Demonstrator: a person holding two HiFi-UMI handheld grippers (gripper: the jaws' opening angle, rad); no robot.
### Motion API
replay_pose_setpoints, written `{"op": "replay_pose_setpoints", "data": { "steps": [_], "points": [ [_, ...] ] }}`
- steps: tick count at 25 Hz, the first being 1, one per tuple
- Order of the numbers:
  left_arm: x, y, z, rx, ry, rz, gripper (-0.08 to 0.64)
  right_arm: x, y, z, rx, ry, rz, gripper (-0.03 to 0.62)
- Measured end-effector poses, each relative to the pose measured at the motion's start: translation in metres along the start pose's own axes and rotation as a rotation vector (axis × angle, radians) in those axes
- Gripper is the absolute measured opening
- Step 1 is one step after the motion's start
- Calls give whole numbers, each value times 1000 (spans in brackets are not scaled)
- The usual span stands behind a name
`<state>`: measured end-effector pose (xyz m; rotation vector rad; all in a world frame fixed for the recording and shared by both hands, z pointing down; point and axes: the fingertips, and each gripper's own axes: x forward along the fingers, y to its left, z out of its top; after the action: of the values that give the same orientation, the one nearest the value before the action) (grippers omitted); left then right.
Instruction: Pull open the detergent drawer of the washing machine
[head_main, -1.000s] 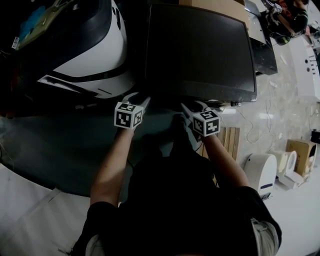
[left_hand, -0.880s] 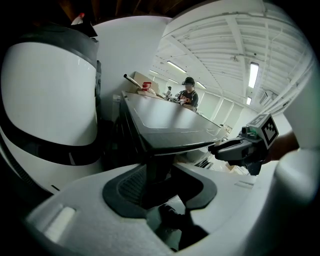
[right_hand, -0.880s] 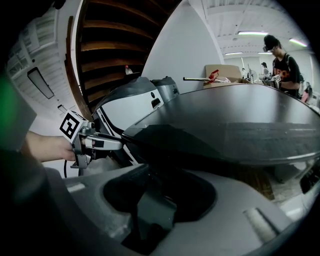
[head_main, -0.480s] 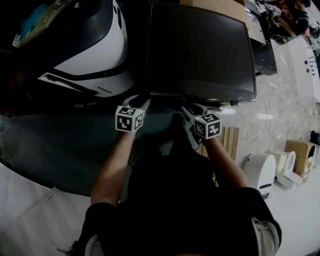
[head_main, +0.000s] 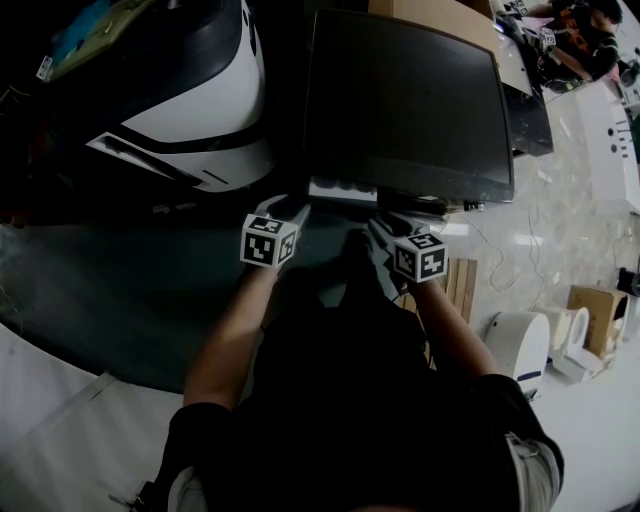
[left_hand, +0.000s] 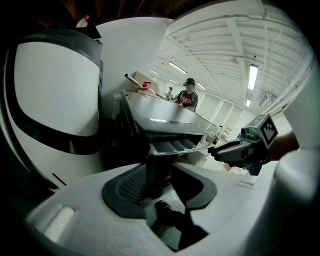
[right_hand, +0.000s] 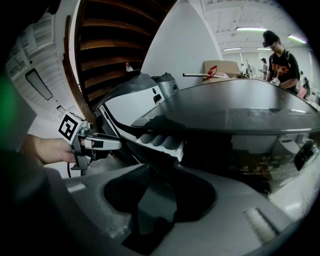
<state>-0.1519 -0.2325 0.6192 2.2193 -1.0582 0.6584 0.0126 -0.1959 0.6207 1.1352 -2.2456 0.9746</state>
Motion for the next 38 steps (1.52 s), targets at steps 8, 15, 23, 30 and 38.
{"op": "replay_pose_setpoints", "data": {
  "steps": [8,15,23,30,38],
  "points": [
    [-8,-6,-10,11,24,-14,147,-8,11,-6,39,-25,-6,143],
    [-16,-12,-20,16,39,-13,150,-11,14,-22,49,-17,-6,143],
    [-24,-17,-28,6,28,-23,150,-18,24,-26,63,-23,-12,143],
    [-28,-21,-32,13,35,-33,150,-22,26,-32,57,-18,-27,143],
    [-34,-23,-38,16,39,-47,153,-24,30,-39,58,-19,-34,143]
  ]
}}
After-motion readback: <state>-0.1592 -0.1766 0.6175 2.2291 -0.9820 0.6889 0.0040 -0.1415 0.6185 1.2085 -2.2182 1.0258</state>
